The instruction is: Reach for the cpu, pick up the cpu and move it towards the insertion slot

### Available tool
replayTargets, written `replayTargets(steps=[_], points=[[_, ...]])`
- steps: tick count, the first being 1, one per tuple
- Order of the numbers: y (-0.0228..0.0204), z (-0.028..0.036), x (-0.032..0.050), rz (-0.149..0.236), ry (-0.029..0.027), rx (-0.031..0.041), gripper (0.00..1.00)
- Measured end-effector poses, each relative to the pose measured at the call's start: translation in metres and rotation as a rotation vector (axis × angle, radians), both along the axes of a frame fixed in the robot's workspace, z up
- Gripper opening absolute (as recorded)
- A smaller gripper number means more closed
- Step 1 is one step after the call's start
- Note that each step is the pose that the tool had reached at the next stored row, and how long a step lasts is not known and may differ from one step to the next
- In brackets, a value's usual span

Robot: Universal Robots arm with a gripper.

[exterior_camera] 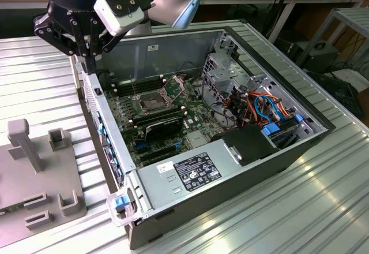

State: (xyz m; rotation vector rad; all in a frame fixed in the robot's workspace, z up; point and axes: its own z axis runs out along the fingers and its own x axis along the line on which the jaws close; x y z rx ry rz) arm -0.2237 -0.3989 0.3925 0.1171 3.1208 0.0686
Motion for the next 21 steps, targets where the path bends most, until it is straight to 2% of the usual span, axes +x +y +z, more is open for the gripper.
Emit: replayTargets(steps=[21], points=[[0.0000, -0.0001, -0.0081, 0.000, 0.0005, 0.0000, 0.11]])
